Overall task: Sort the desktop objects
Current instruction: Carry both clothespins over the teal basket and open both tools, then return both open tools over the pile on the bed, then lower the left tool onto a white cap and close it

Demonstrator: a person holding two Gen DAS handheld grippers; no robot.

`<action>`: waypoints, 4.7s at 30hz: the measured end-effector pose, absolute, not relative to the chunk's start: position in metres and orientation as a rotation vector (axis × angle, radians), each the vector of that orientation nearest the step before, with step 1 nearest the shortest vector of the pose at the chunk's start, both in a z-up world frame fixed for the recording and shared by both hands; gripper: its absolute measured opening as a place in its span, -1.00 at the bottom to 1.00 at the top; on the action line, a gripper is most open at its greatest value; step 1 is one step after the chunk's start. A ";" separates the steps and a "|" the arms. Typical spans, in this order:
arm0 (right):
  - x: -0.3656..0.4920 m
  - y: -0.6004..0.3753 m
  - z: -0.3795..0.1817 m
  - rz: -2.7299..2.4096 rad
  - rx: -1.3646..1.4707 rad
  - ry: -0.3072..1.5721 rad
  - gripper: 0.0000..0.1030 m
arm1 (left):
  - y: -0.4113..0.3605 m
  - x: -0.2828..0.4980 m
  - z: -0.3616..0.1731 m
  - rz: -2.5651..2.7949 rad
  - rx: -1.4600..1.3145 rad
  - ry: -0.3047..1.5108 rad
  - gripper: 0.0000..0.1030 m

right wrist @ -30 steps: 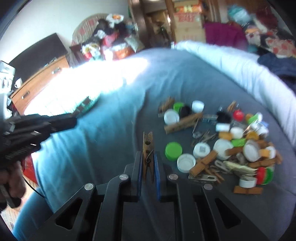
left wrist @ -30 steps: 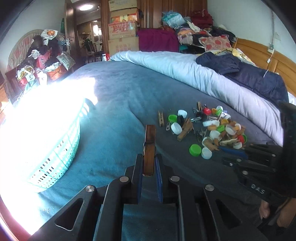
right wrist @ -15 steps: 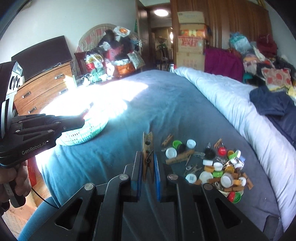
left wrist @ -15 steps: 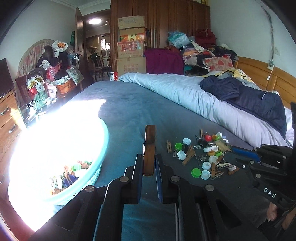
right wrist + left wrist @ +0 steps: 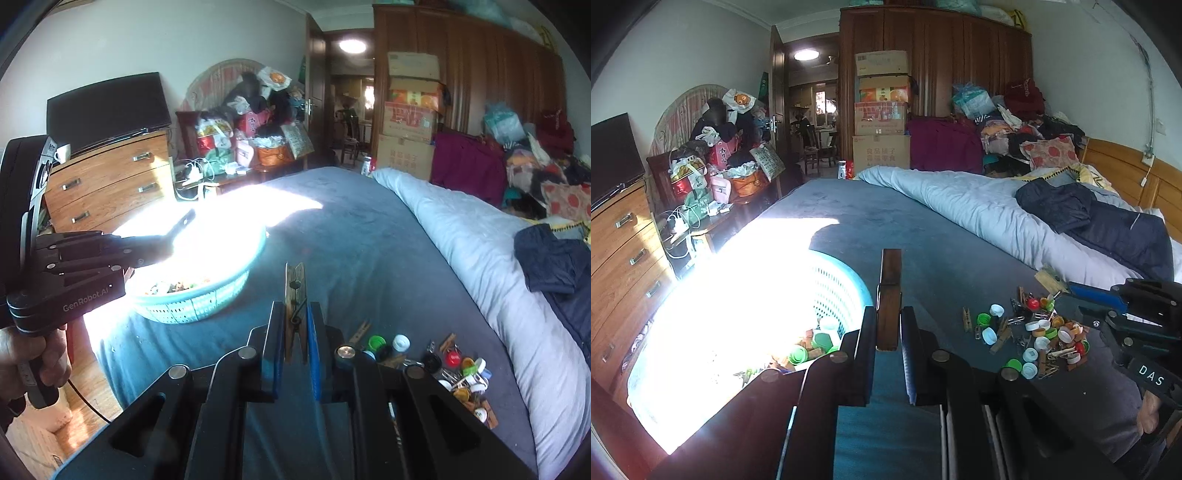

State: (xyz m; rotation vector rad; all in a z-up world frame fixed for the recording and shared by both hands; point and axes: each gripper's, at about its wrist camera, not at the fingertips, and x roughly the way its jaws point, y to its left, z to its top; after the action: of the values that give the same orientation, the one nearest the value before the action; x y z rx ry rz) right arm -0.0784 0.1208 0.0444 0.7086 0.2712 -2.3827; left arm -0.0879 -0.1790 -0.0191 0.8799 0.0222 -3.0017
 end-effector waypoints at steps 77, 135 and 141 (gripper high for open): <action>-0.203 -0.103 0.082 -1.925 0.923 0.112 -0.23 | -0.396 -0.206 -0.033 -2.659 1.259 0.069 -0.07; -0.064 0.321 -0.179 -2.334 1.168 -0.346 1.00 | -0.143 -0.243 -0.198 -2.691 1.165 -0.207 0.41; -0.065 0.320 -0.181 -2.333 1.167 -0.340 1.00 | -0.092 -0.265 -0.217 -2.530 1.144 -0.709 0.41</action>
State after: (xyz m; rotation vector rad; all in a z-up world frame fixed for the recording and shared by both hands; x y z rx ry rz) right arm -0.0652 0.3205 -0.1811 1.1670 -0.3402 -2.3330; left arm -0.2647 -0.0924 -0.2173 1.1439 -0.7086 -2.5301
